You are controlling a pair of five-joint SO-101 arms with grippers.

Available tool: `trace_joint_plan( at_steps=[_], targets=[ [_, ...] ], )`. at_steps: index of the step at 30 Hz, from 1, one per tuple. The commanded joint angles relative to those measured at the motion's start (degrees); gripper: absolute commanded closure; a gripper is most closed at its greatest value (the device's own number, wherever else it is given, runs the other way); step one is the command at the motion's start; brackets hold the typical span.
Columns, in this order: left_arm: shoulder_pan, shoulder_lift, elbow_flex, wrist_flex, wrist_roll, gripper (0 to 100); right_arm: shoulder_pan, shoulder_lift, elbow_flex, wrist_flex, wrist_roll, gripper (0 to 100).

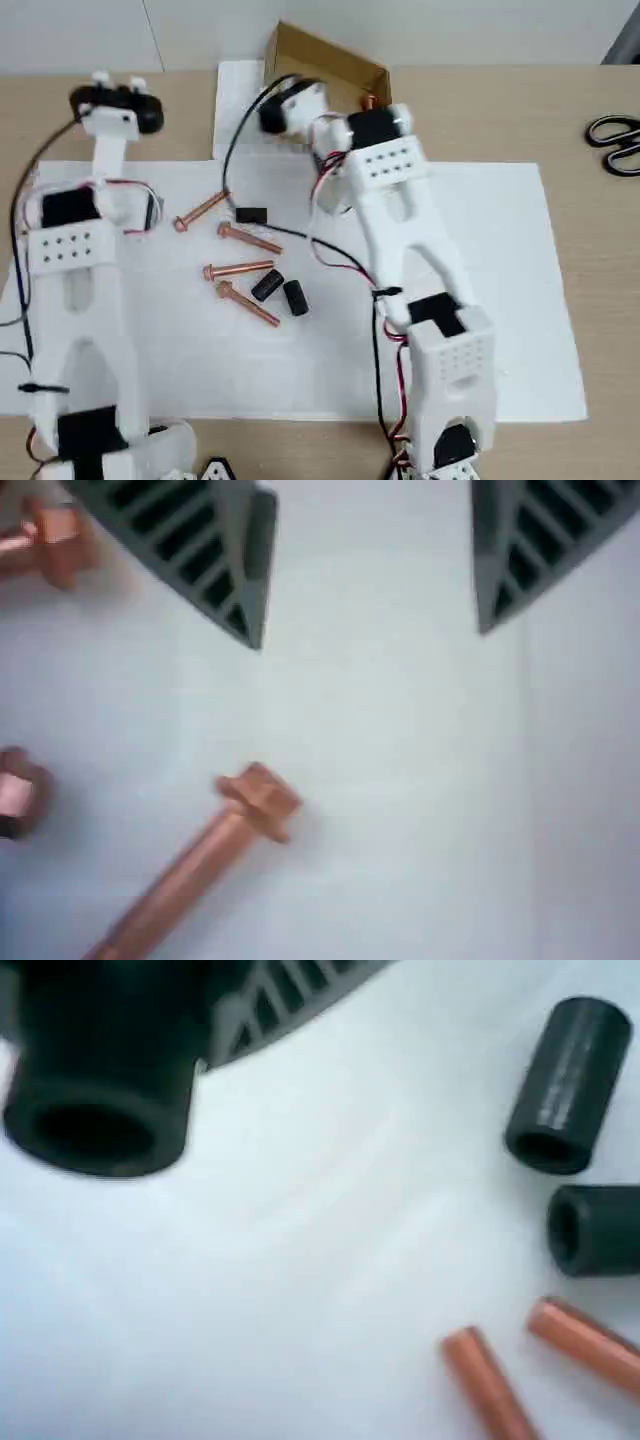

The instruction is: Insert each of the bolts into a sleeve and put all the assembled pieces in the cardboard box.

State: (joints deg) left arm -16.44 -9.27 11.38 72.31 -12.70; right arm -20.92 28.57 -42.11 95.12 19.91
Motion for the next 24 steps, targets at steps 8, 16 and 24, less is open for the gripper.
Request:
trace_joint_plan(
  at_steps=[8,16,24],
  targets=[
    [3.16,12.66,-15.96,13.8,56.26,87,2.07,-8.48,-0.26,0.84,-4.84,99.3],
    [3.52,16.53,-22.2,11.6,96.18,86,2.07,-8.48,-0.26,0.66,-4.66,99.3],
    [10.2,25.85,-22.55,-6.42,110.77,86,2.07,-8.48,-0.26,0.66,-4.66,99.2]
  ],
)
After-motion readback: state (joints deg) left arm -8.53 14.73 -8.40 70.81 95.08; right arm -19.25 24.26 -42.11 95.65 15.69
